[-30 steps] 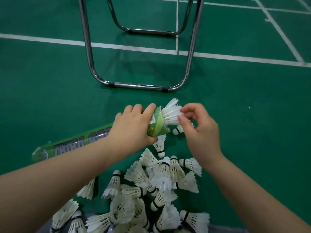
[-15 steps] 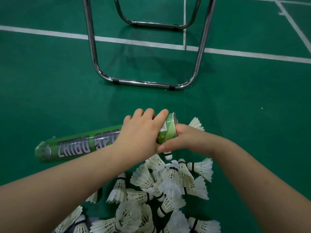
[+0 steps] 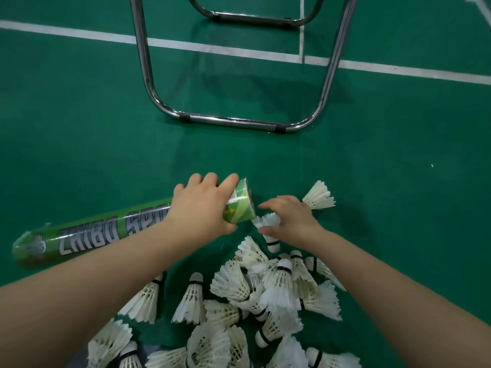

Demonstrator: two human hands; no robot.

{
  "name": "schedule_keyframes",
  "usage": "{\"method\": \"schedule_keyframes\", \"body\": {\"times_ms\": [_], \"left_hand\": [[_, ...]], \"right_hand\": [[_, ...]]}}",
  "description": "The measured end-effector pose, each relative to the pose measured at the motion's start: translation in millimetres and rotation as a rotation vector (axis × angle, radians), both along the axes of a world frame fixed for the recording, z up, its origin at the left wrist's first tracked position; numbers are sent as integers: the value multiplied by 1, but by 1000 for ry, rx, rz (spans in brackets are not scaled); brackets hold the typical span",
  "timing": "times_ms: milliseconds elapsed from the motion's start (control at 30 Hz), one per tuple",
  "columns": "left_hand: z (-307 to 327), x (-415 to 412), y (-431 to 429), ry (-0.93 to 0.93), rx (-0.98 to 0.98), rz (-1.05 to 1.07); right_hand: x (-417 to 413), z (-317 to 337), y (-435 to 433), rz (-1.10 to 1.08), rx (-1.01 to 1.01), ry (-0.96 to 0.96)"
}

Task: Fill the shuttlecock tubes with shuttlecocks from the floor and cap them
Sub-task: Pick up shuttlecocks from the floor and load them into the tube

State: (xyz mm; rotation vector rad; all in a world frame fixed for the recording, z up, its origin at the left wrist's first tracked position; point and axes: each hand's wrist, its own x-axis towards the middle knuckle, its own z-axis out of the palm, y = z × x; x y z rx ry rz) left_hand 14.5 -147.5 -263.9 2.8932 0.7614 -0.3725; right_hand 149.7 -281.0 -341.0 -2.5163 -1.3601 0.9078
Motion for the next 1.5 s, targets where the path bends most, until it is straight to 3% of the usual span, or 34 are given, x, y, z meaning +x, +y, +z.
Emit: {"method": "schedule_keyframes", "body": {"times_ms": [167,267,467,533,833,967,1067,1233,1367,1433,1500], "left_hand": [[-6,6,-1,0,-17,3],[-6,9,-1,1,-7,-3],[-6,7,3,14,-23,17],[-6,6,2,8,-37,22],[-3,11,-17,-76,-85,34],[-1,12,-18,-95,-94,39],[-2,12,-22,-87,-72,3],[0,16,-33,-78,-82,-52],[-1,10,-37,-60,-69,-89],[-4,7,-38,-56,-58,-97],[-6,5,-37,-72,-67,-59]], "right_hand": [[3,-5,5,53,-26,-60],[7,4,8,-146,-13,86],[13,50,-17,-773,590,324],[5,63,-21,-846,704,409],[-34,72,-9,-599,549,540],[-20,74,-14,-465,423,897],[-10,79,-15,-193,252,996],[-11,88,-6,-101,76,925],[-16,81,-4,-100,25,973],[-26,74,-7,-180,96,928],[-38,68,-18,-280,305,714]]}}
